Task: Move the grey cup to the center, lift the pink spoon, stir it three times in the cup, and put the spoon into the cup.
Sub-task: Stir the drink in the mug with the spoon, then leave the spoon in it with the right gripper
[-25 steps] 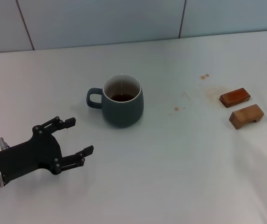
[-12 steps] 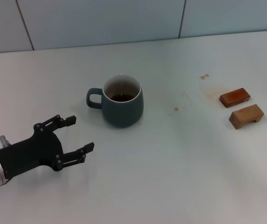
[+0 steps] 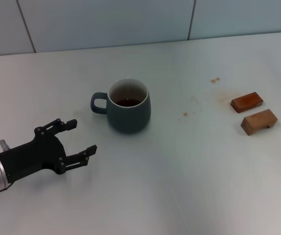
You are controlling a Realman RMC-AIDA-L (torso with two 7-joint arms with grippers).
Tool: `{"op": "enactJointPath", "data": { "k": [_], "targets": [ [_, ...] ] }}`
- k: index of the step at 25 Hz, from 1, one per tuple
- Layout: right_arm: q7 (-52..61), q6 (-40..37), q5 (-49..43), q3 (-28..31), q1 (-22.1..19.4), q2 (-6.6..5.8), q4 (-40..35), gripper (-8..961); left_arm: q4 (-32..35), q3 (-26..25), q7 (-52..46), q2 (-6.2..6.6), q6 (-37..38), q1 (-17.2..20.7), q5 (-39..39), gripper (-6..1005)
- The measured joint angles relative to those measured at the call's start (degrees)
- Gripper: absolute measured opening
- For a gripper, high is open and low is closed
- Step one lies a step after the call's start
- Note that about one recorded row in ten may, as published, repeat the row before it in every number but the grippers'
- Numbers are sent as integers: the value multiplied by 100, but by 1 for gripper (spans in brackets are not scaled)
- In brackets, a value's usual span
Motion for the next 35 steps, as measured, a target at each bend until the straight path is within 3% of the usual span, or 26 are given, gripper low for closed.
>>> {"op": "enactJointPath", "data": {
  "k": [3, 4, 5, 8, 11, 14, 19, 35],
  "targets": [
    [842, -207, -1032, -1000, 187, -7, -1096, 106, -18, 3, -29, -5, -59, -26, 0, 850],
    [1348, -500, -1520, -1500, 478, -52, -1434, 106, -22, 1, -31, -6, -84, -31, 0, 850],
    [1348, -500, -1520, -1500, 478, -52, -1434, 106, -23, 0, -31, -5, -108, -32, 0, 850],
    [1978, -1111, -2155, -2041, 1092, -150, -1499, 106, -26, 6, -32, -5, -146, -41, 0, 850],
    [2327, -1630, -2732, -2357, 1759, -156, -1152, 106, -32, 20, -71, -4, -186, -61, 1, 850],
    [2402, -1821, -3173, -2477, 2331, -79, -490, 106, -34, 31, -95, -4, -199, -73, 2, 850],
    [2371, -1734, -3242, -2504, 2787, -49, 498, 106, -34, 32, -97, -4, -205, -75, 2, 850],
    [2167, -933, -3540, -2738, 3357, -74, 2532, 106, -33, 38, -95, -4, -214, -78, 2, 850]
  ]
}}
